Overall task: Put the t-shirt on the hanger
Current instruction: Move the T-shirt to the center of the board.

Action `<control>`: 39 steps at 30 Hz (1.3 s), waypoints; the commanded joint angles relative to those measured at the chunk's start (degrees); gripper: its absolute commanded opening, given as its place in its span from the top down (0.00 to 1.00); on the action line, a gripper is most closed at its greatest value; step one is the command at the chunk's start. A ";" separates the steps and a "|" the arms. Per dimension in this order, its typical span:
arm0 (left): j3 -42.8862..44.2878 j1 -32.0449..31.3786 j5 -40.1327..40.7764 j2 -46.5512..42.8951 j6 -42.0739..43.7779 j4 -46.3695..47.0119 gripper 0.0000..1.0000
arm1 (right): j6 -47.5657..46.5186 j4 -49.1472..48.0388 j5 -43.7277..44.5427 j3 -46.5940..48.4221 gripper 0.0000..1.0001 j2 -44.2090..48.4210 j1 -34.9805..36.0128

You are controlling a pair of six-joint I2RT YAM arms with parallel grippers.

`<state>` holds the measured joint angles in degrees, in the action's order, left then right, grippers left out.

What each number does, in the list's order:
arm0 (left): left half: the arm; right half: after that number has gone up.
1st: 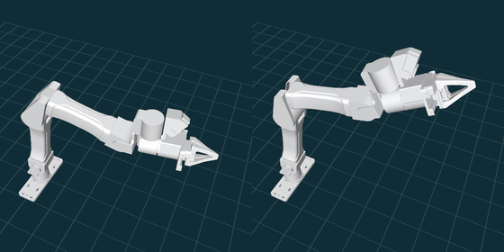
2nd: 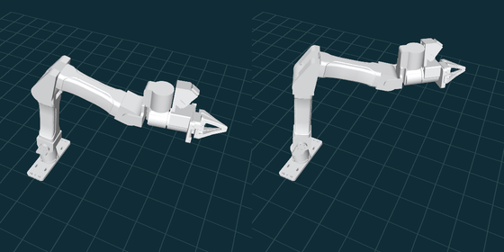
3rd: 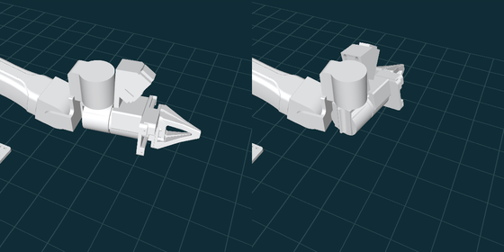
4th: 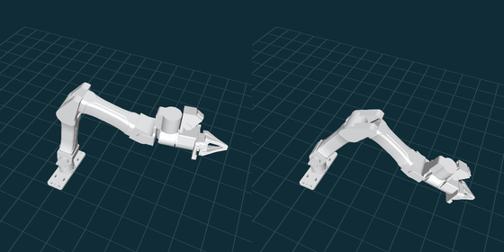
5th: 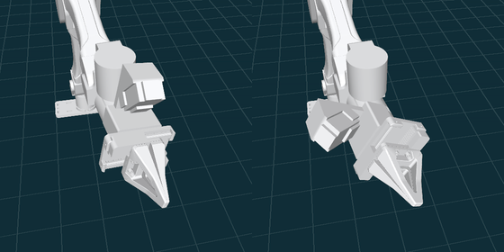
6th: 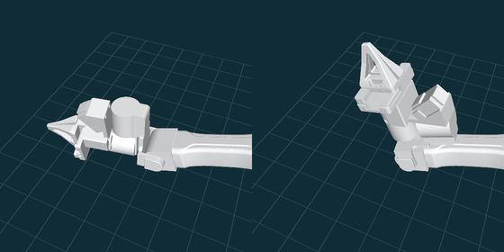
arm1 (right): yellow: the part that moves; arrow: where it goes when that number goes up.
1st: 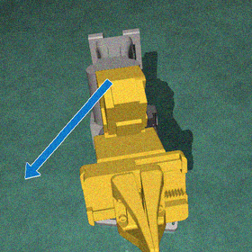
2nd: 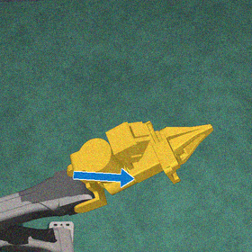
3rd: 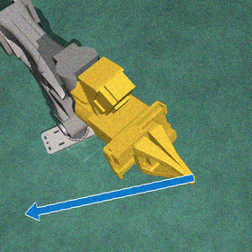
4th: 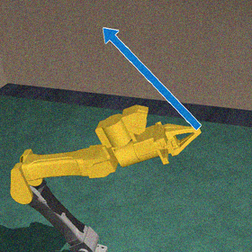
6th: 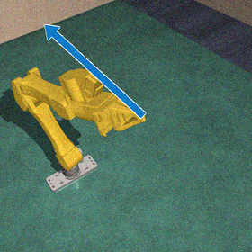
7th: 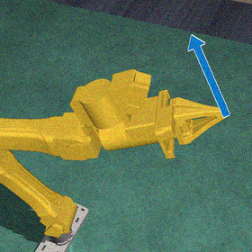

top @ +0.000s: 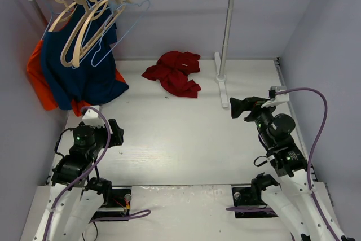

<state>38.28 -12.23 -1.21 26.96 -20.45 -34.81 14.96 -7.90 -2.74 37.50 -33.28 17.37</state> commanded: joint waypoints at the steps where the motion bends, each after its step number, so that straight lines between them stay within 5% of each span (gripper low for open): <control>1: 0.65 -0.16 0.69 0.90 -0.12 4.40 0.27 | -0.28 -3.96 1.69 1.09 0.00 -0.74 0.48; 12: 2.41 -0.52 -0.55 5.64 -2.49 5.98 0.27 | -2.21 -7.82 -3.75 3.19 0.00 -7.40 0.39; 13: 3.63 -0.60 -0.54 6.60 -2.06 5.37 0.27 | -2.65 -8.35 -5.59 3.63 0.06 -8.72 0.56; 16: 4.78 -0.95 -0.37 10.12 -0.91 4.23 0.27 | -3.27 -8.88 -5.96 6.88 0.16 -16.19 2.05; 23: 2.94 -1.04 -0.11 9.60 -0.56 2.99 0.27 | -5.12 -13.80 4.76 14.17 0.15 -37.62 10.05; 31: 3.03 -0.16 0.16 9.78 -0.12 2.46 0.27 | -5.12 -20.75 -1.12 30.67 0.10 -68.54 10.32; 39: 2.94 0.63 -0.19 10.22 0.23 2.55 0.27 | -4.24 -22.51 -7.89 47.92 0.09 -87.91 10.76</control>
<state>39.62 -12.19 -1.45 36.36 -21.12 -34.41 10.50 -24.25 -7.05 79.59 -120.29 27.53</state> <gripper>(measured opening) 0.734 0.909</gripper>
